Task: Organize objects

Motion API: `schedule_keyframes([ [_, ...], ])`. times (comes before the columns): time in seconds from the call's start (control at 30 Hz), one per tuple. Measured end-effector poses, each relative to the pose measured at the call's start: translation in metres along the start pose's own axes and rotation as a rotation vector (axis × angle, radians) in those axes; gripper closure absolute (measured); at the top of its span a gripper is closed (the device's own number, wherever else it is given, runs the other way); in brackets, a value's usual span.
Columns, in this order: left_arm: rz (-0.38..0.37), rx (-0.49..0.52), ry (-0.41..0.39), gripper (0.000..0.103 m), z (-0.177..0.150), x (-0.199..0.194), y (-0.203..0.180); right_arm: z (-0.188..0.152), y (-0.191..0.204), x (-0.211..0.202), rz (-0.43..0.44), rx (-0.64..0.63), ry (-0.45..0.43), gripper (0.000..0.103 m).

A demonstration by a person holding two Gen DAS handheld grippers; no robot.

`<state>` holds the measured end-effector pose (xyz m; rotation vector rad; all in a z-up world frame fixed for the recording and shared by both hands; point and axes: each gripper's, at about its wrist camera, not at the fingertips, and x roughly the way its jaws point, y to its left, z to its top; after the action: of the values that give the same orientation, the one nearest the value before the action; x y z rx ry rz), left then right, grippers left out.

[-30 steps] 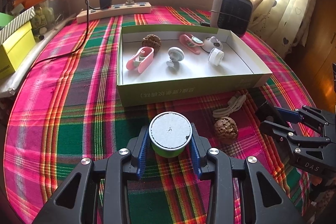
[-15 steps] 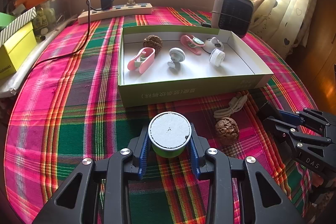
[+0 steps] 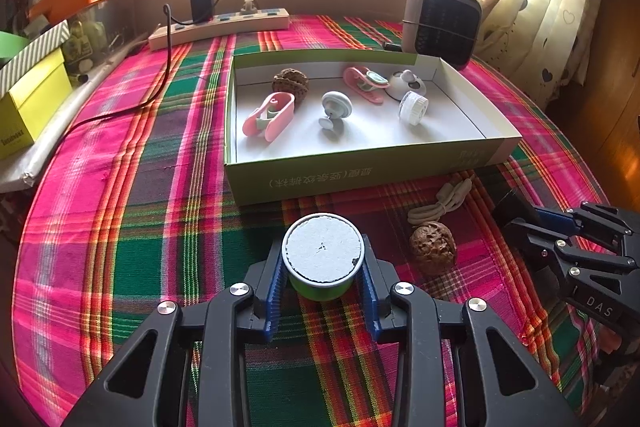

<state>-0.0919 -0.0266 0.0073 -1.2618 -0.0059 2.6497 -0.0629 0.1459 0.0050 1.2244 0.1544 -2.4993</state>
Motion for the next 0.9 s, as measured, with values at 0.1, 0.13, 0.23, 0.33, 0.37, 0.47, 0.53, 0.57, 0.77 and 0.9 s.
schedule_keyframes([
  [0.1,-0.001,0.0,0.001,0.073,0.0,0.0,0.0,0.0,0.0,0.0,0.0,0.0,0.0,0.078],
  [0.13,-0.002,0.001,0.0,0.073,0.0,0.0,0.0,0.0,0.0,0.0,0.0,-0.001,0.001,0.079],
  [0.23,-0.003,0.003,-0.006,0.073,0.001,-0.002,-0.001,0.0,0.0,-0.001,0.003,0.003,-0.003,0.079],
  [0.33,-0.004,0.005,-0.012,0.073,0.002,-0.004,0.0,0.001,-0.001,-0.002,0.001,0.006,-0.006,0.079],
  [0.37,-0.006,0.005,-0.014,0.073,0.002,-0.005,0.0,0.001,-0.001,-0.002,0.0,0.009,-0.007,0.079],
  [0.47,-0.007,0.01,-0.021,0.073,0.003,-0.008,0.0,0.002,0.0,-0.005,0.003,0.006,-0.013,0.079],
  [0.53,-0.008,0.012,-0.025,0.073,0.004,-0.01,-0.001,0.003,0.001,-0.006,-0.002,0.004,-0.014,0.079],
  [0.57,-0.008,0.014,-0.026,0.073,0.004,-0.011,-0.001,0.004,0.001,-0.006,-0.004,0.004,-0.013,0.079],
  [0.77,-0.006,0.02,-0.044,0.073,0.009,-0.018,-0.001,0.007,0.0,-0.013,0.01,0.015,-0.029,0.079],
  [0.9,-0.008,0.024,-0.054,0.073,0.014,-0.023,-0.001,0.011,-0.001,-0.018,0.009,0.012,-0.04,0.079],
])
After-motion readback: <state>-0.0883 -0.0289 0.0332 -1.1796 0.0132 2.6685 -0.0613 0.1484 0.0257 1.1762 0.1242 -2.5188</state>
